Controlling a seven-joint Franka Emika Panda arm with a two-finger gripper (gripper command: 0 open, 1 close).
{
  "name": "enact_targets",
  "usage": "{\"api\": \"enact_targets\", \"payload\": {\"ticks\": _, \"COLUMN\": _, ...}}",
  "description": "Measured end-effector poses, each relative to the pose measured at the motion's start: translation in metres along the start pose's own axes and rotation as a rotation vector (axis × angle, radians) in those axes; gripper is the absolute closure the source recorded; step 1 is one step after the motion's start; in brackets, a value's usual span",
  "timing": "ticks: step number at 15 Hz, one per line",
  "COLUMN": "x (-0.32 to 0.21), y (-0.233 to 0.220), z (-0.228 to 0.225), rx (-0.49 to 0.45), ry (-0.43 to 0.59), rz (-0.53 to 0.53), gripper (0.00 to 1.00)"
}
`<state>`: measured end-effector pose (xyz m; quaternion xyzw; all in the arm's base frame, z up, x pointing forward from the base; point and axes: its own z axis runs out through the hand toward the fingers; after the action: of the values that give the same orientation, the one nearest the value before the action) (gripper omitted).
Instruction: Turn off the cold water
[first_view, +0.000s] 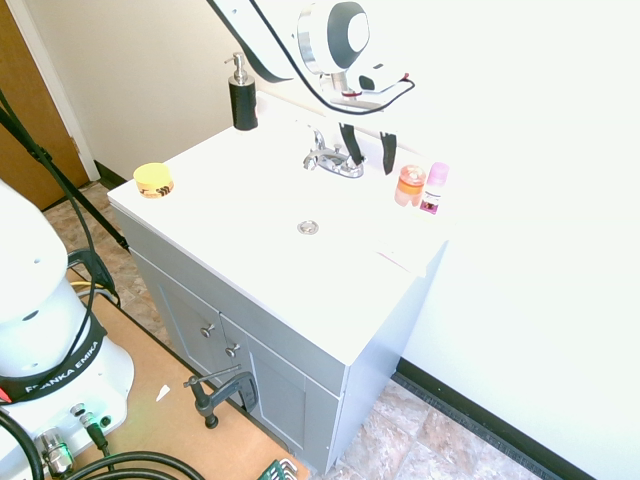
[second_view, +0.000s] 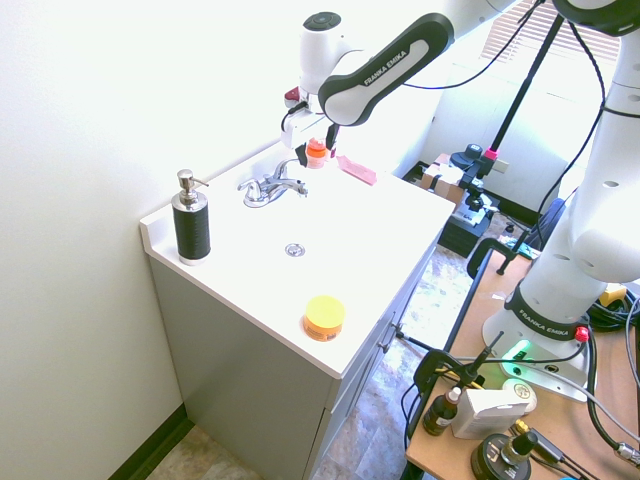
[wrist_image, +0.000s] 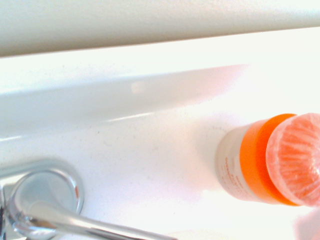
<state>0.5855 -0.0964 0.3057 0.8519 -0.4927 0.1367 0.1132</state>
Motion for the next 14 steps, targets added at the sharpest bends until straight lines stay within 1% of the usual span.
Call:
{"api": "enact_targets", "payload": {"ticks": 4, "x": 0.008, "y": -0.015, "z": -0.001, "rx": 0.010, "ry": 0.024, "rz": 0.007, "gripper": 0.00}}
{"api": "enact_targets", "payload": {"ticks": 7, "x": 0.009, "y": -0.018, "z": -0.001, "rx": 0.002, "ry": 0.016, "rz": 0.015, "gripper": 0.00}}
{"api": "enact_targets", "payload": {"ticks": 10, "x": 0.008, "y": -0.015, "z": -0.011, "rx": 0.048, "ry": -0.060, "rz": 0.022, "gripper": 0.00}}
{"api": "enact_targets", "payload": {"ticks": 12, "x": -0.004, "y": -0.006, "z": -0.037, "rx": 0.103, "ry": -0.127, "rz": -0.002, "gripper": 0.00}}
{"api": "enact_targets", "payload": {"ticks": 14, "x": -0.021, "y": 0.006, "z": -0.066, "rx": 0.134, "ry": -0.176, "rz": -0.024, "gripper": 0.00}}
